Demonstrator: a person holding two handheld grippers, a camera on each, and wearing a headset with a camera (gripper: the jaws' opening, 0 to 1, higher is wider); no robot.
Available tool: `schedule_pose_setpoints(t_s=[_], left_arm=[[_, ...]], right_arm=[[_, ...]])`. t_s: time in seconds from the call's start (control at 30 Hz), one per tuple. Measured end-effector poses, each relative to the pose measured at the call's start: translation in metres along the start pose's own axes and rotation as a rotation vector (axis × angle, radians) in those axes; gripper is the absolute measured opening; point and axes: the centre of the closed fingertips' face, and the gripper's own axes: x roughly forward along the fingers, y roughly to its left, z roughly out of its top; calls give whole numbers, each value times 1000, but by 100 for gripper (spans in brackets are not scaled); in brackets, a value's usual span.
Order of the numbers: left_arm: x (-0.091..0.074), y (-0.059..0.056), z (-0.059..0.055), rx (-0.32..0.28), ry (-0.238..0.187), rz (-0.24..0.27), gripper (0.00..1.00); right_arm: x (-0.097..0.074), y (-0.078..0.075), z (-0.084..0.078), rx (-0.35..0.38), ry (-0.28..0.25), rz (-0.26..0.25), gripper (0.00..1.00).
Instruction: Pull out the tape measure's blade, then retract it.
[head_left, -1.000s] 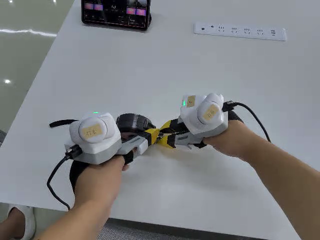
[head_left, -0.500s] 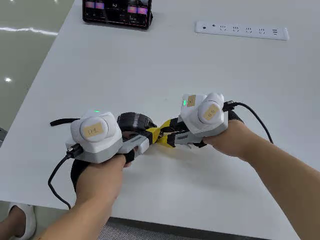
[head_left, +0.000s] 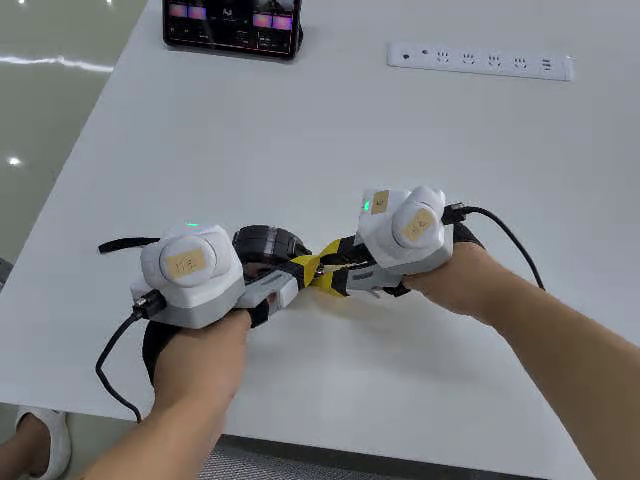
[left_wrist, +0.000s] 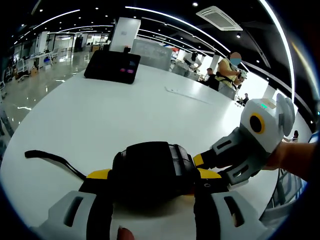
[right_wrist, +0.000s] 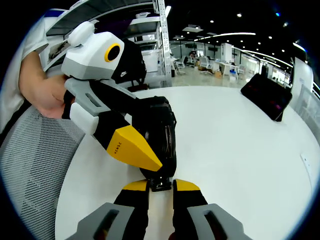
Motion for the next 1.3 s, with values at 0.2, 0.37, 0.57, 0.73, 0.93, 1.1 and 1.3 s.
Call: schedule_pose_setpoints(t_s=[0.2, 0.37, 0.57, 0.73, 0.93, 1.1, 1.3], left_arm=[[1, 0, -1, -11, 17, 1, 62], [1, 1, -3, -20, 28, -4, 63], [1, 2, -4, -7, 35, 3, 64], [0, 4, -3, 10, 32, 10, 68], [-5, 5, -1, 69, 37, 4, 72], [-9, 4, 2, 122, 32, -6, 75], [-10, 7, 3, 143, 31, -6, 76]], right_arm=[[-3, -1, -1, 18, -6, -1, 20], [-4, -2, 0, 24, -13, -9, 21], [-7, -2, -1, 42, -15, -15, 23], [-12, -2, 1, 40, -22, -25, 23], [-23, 0, -2, 55, -37, -60, 28], [-32, -1, -4, 77, -52, -90, 33], [-34, 0, -3, 91, -66, -95, 35]])
